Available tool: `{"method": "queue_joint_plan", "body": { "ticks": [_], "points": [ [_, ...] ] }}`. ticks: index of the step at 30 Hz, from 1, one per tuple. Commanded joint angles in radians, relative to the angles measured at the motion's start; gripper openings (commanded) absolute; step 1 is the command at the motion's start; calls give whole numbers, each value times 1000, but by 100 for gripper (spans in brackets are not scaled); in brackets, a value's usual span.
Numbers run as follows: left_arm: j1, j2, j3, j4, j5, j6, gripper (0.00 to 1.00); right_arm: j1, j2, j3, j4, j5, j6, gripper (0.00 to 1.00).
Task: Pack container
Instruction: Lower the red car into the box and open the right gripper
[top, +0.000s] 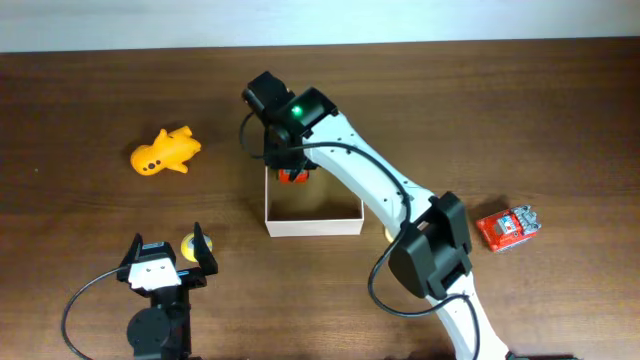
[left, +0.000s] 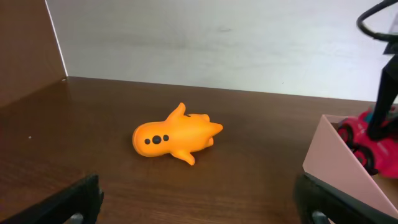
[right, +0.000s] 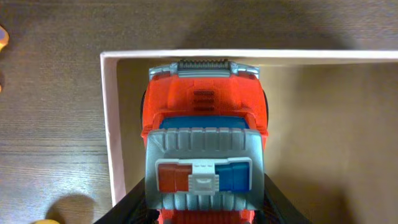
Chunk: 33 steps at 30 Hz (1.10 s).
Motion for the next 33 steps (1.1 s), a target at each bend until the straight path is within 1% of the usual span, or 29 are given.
{"method": "queue_joint_plan", "body": {
  "ticks": [1, 26, 33],
  "points": [
    [6, -8, -2, -5, 7, 16, 99, 28, 11, 17, 8, -7, 16, 39],
    [6, -8, -2, -5, 8, 15, 99, 36, 92, 17, 45, -6, 31, 39],
    [6, -8, -2, -5, 7, 16, 99, 36, 110, 16, 82, 0, 30, 39]
  ]
}}
